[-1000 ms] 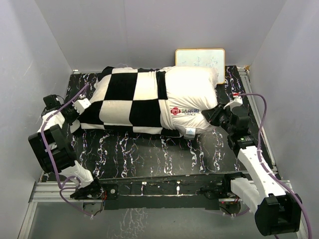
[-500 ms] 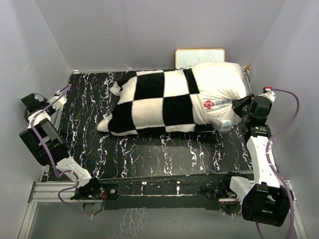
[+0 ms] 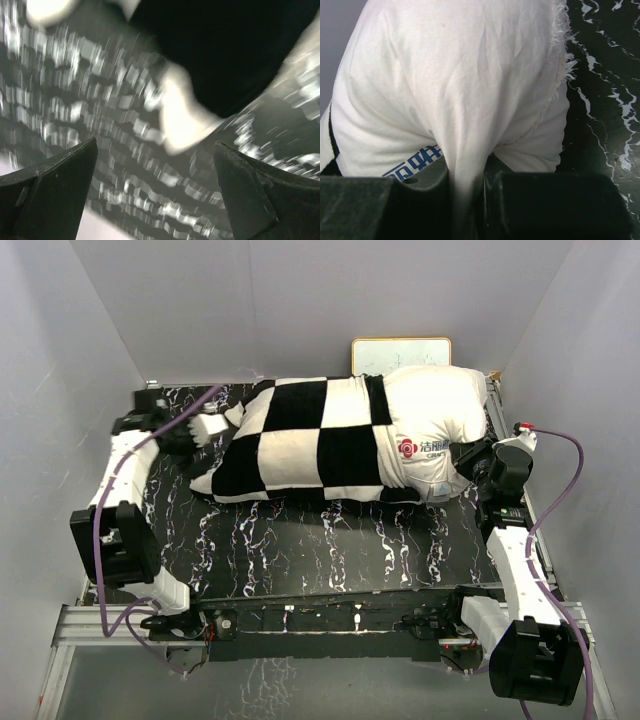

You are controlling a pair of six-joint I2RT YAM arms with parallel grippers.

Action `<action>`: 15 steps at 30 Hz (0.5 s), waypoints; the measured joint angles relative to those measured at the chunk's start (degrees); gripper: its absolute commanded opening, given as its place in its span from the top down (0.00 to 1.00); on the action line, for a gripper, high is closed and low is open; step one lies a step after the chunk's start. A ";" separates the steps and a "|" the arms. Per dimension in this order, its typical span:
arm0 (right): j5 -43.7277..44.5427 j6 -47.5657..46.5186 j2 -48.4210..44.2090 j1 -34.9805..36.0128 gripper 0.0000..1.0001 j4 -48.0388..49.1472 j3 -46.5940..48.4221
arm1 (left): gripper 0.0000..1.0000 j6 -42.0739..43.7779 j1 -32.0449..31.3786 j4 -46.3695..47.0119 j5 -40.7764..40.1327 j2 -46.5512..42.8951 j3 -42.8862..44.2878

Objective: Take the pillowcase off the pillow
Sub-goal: Remove the pillow from the pillowcase.

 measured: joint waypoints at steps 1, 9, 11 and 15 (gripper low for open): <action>-0.44 -0.02 -0.39 0.46 0.91 -0.07 0.00 | 0.03 -1.05 -4.61 -2.08 1.95 -1.49 0.68; -1.29 0.00 -1.84 5.25 0.91 -1.51 0.57 | 0.03 -2.89 -43.85 -8.26 1.75 -3.89 16.24; -0.35 0.02 -1.84 7.67 0.91 -2.34 1.29 | 0.03 -0.22 -53.02 -8.44 -1.31 -3.32 17.33; 0.83 0.15 -1.84 13.11 0.92 -4.31 3.17 | 0.03 7.06 -64.50 -7.13 -7.76 -0.61 14.95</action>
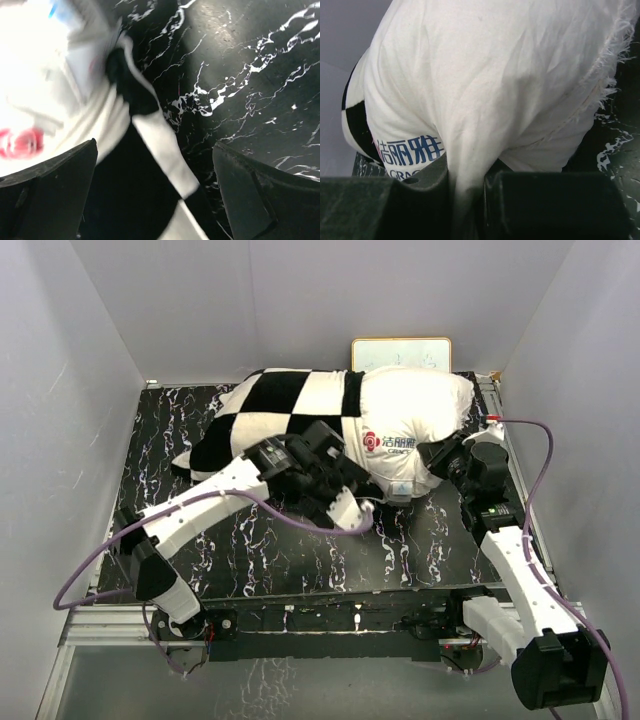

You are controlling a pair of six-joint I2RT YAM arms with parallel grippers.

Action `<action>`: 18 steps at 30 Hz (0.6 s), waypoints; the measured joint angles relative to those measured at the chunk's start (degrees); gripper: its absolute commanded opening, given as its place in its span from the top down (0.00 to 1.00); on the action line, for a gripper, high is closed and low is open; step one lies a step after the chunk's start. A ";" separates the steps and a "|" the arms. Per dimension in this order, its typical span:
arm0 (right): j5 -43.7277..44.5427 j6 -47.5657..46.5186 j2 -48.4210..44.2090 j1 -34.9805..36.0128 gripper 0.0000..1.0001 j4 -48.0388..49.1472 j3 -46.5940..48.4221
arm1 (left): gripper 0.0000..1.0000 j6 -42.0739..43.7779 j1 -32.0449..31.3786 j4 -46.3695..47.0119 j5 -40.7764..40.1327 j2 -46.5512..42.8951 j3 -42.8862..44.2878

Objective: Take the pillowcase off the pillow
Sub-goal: Remove the pillow from the pillowcase.

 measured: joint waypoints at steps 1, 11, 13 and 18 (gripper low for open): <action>0.11 0.07 0.00 1.18 0.92 -0.24 0.35 | 0.04 1.70 -2.40 0.50 -0.98 0.44 -1.16; 0.04 0.61 0.00 4.07 0.92 -4.13 2.67 | 0.14 17.92 -6.86 10.03 -9.75 4.48 -8.83; -0.17 0.68 0.00 4.07 0.92 -4.70 3.02 | 0.16 18.88 -6.84 12.96 -10.86 4.57 -10.03; -0.61 1.05 0.02 4.07 0.91 -6.25 4.13 | 0.26 19.89 -6.82 18.16 -13.84 5.01 -14.36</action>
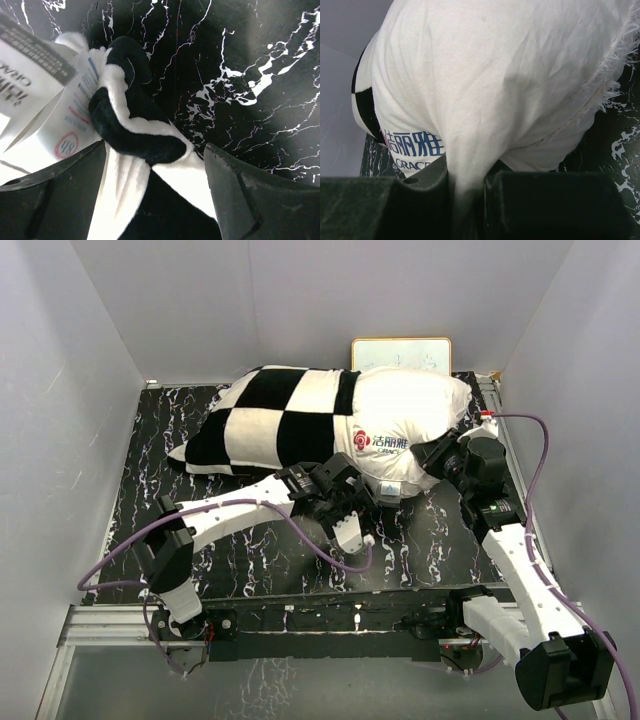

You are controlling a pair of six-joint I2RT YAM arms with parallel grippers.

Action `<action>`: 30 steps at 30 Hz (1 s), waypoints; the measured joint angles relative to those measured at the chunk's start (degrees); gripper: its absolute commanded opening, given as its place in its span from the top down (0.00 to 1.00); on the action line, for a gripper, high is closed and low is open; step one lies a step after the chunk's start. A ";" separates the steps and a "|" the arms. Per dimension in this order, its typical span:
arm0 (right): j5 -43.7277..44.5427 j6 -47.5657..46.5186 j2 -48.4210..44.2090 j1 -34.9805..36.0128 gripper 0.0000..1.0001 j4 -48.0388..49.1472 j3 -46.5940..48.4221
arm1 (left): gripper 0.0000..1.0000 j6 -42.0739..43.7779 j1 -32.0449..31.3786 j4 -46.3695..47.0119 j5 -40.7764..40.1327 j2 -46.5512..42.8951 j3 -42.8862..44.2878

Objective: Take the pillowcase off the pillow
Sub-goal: Remove the pillow from the pillowcase.

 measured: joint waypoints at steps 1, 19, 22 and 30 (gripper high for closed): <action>-0.11 0.02 0.00 0.00 0.92 -0.11 0.22 | 0.29 -0.09 0.02 0.68 -0.63 0.39 -0.26; 0.90 -0.20 0.72 0.57 0.91 -4.42 3.54 | 1.00 -7.06 4.70 17.05 -8.76 7.50 -5.40; 0.76 -0.46 1.36 0.70 0.92 -4.48 3.56 | 1.00 -7.52 6.75 18.97 -8.76 5.20 -9.25; -7.06 -0.83 3.02 -4.50 0.91 -4.20 3.69 | 1.00 -7.48 16.65 20.28 -3.96 -3.78 -17.75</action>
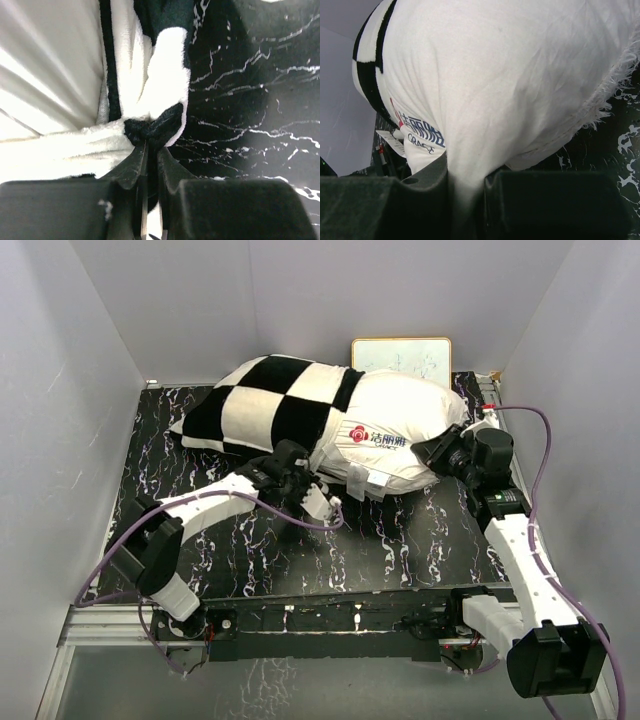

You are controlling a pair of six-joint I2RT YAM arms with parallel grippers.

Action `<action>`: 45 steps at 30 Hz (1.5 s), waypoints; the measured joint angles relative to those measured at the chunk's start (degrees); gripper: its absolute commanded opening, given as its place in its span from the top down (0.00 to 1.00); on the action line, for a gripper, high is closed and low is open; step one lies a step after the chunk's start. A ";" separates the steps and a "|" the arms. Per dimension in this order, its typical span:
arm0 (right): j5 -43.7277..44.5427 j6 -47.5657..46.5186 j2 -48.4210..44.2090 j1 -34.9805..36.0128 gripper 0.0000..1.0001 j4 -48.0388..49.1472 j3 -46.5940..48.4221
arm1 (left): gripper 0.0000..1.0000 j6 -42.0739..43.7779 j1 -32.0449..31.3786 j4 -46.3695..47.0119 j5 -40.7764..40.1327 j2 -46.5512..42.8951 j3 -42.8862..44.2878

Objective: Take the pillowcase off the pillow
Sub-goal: Remove the pillow from the pillowcase.

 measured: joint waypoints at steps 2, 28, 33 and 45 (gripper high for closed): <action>-2.49 0.04 0.39 -1.79 0.91 0.07 0.09 | 1.00 0.02 1.86 0.17 1.46 -1.62 -1.14; -14.12 1.29 7.85 -7.23 0.91 -4.92 10.54 | 1.00 3.63 23.87 8.61 16.79 -6.34 -8.31; -16.04 1.33 7.85 -7.23 0.91 -5.31 10.69 | 0.42 0.15 27.85 2.21 21.20 -4.20 -4.33; -11.98 -2.58 2.43 -11.43 0.92 5.25 -0.55 | 0.03 -24.83 34.36 -37.16 25.05 -4.98 19.91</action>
